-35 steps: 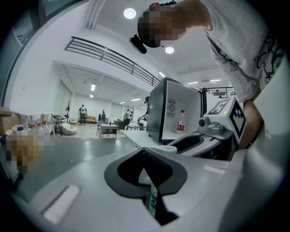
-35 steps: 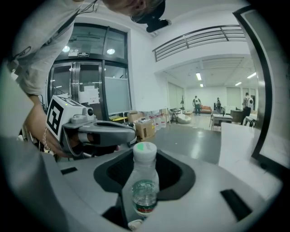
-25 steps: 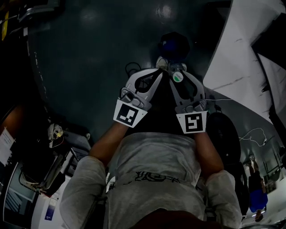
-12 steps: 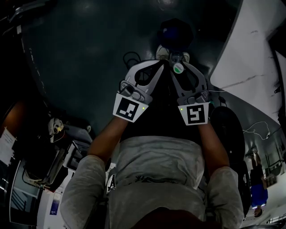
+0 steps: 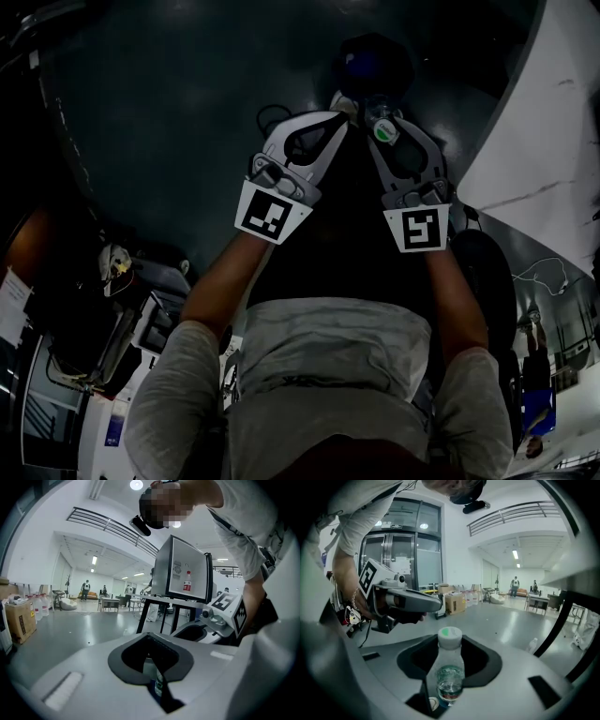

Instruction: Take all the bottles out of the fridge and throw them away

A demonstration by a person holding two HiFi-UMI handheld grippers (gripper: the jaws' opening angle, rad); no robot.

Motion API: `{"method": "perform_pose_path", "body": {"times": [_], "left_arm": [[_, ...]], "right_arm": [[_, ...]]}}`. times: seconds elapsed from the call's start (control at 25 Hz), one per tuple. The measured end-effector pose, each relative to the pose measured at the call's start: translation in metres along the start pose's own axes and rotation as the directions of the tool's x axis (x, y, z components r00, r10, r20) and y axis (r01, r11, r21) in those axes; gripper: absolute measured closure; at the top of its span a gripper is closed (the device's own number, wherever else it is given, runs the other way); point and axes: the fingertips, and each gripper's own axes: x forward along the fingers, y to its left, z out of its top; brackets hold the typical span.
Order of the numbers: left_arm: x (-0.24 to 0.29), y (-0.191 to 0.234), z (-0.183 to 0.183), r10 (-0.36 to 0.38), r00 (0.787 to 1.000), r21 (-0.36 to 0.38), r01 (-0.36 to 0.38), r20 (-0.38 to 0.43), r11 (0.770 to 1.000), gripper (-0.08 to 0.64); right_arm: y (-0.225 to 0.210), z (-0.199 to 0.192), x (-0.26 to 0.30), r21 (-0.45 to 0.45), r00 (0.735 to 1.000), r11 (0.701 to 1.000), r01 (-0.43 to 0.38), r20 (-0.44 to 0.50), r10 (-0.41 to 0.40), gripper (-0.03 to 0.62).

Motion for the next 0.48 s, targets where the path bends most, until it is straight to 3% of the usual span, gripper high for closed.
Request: {"method": "perform_pose_path", "body": {"times": [0.32,0.48], "left_arm": [[0.019,0.002,-0.016,-0.035,0.999,0.027,0.035,0.006,0.999,0.552],[0.039,0.010,-0.042,-0.045,0.999,0.023,0.044,0.004,0.999,0.551]], "right_arm": [[-0.008,-0.017,0.017,-0.034,1.000,0.999,-0.016,-0.003,0.016,0.439],[-0.017,-0.041,0.035,-0.036,0.999,0.998,-0.046,-0.002,0.046,0.438]]}}
